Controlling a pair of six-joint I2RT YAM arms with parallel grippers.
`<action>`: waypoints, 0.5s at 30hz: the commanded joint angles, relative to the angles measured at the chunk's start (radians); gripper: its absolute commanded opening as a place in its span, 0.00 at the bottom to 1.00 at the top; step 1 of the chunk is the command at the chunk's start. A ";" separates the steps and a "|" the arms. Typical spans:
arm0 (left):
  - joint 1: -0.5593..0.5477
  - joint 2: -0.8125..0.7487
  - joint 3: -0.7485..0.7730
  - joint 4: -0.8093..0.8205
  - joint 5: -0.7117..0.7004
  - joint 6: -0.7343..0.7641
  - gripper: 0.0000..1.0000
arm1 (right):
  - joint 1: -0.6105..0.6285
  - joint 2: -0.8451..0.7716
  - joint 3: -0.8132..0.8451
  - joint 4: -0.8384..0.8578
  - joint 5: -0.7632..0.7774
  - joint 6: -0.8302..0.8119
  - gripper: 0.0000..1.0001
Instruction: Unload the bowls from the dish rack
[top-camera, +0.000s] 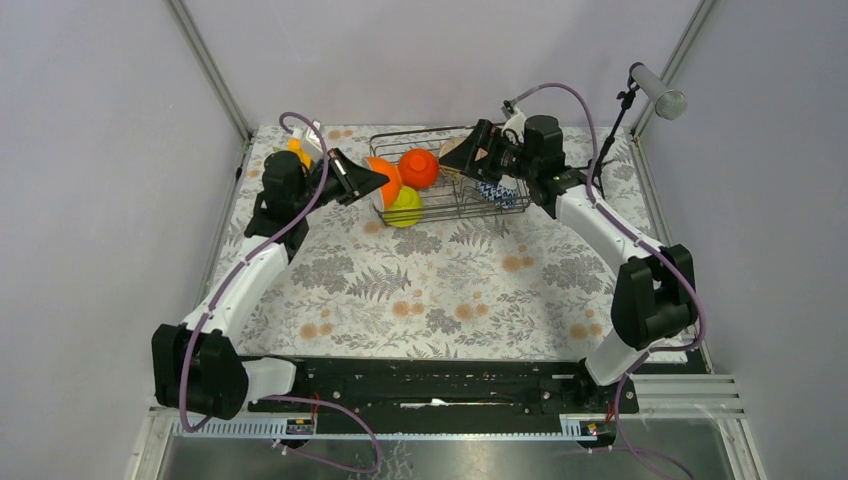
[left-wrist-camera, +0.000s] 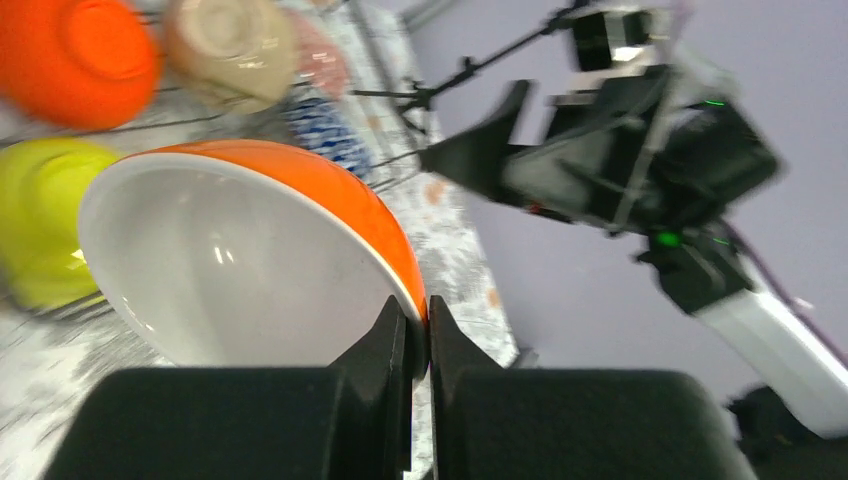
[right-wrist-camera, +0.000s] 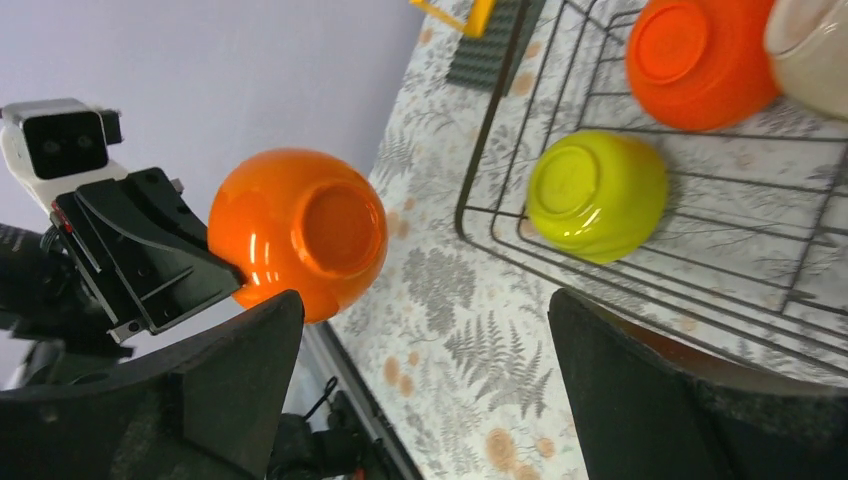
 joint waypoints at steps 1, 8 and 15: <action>0.004 -0.085 0.047 -0.348 -0.269 0.208 0.00 | 0.009 -0.060 0.050 -0.090 0.167 -0.120 1.00; 0.004 -0.128 0.091 -0.622 -0.592 0.262 0.00 | 0.035 0.010 0.123 -0.110 0.311 -0.128 1.00; 0.007 -0.099 0.101 -0.766 -0.870 0.270 0.00 | 0.082 0.175 0.303 -0.109 0.350 -0.138 1.00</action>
